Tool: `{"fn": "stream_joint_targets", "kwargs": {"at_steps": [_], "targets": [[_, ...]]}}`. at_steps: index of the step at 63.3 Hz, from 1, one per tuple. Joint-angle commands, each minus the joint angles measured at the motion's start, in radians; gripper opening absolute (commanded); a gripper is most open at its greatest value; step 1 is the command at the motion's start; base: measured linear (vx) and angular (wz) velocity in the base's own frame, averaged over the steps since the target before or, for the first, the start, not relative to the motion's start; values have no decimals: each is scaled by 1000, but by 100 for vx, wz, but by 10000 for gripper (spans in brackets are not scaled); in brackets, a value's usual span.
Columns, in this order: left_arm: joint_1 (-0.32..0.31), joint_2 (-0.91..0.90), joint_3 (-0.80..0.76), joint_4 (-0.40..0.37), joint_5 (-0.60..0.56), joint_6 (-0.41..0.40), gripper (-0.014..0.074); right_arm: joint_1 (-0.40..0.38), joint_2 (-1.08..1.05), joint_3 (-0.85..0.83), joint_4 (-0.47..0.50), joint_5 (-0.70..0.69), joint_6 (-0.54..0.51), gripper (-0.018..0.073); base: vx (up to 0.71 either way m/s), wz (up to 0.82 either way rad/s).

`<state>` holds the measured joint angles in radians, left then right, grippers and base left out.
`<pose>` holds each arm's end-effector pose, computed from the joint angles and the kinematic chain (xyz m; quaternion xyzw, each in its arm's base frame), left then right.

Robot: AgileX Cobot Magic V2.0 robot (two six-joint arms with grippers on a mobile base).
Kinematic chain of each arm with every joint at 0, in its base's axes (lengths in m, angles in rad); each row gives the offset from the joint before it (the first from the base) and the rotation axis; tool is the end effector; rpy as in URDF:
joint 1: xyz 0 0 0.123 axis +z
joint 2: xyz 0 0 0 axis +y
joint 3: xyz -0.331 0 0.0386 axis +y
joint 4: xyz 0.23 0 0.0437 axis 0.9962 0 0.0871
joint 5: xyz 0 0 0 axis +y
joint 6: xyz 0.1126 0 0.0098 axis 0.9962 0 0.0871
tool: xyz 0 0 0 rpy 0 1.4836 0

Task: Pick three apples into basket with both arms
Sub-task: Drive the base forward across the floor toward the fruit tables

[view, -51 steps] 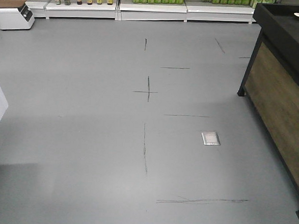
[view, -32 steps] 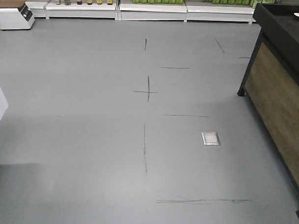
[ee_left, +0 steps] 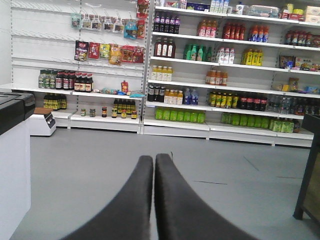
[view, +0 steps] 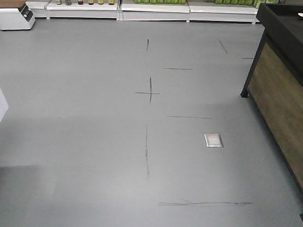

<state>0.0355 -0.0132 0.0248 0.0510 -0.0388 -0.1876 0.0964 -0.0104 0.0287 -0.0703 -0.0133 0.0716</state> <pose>0.0113 0.0002 0.2111 -0.0565 0.6631 -0.0384 0.7454 0.0120 0.0013 0.2069 -0.0325 0.6767 0.0362 0.7347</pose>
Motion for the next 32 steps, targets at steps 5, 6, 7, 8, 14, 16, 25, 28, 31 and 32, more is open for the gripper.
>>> {"fn": "stream_joint_targets", "kwargs": {"at_steps": [5,6,7,8,14,16,25,28,31,32], "targets": [[-1,-14,22,-9,-74,-6,-6,-4,-11,14,-9,-73,-5,-9,0,0],[-1,-14,22,-9,-74,-6,-6,-4,-11,14,-9,-73,-5,-9,0,0],[-1,-14,22,-9,-74,-6,-6,-4,-11,14,-9,-73,-5,-9,0,0],[-1,-14,22,-9,-74,-6,-6,-4,-11,14,-9,-73,-5,-9,0,0],[-1,-14,22,-9,-74,-6,-6,-4,-11,14,-9,-73,-5,-9,0,0],[-1,-14,22,-9,-74,-6,-6,-4,-11,14,-9,-73,-5,-9,0,0],[-1,-14,22,-9,-74,-6,-6,-4,-11,14,-9,-73,-5,-9,0,-1],[-1,-14,22,-9,-74,-6,-6,-4,-11,14,-9,-73,-5,-9,1,-1],[-1,-14,22,-9,-74,-6,-6,-4,-11,14,-9,-73,-5,-9,2,0],[-1,-14,22,-9,-74,-6,-6,-4,-11,14,-9,-73,-5,-9,2,0]]}}
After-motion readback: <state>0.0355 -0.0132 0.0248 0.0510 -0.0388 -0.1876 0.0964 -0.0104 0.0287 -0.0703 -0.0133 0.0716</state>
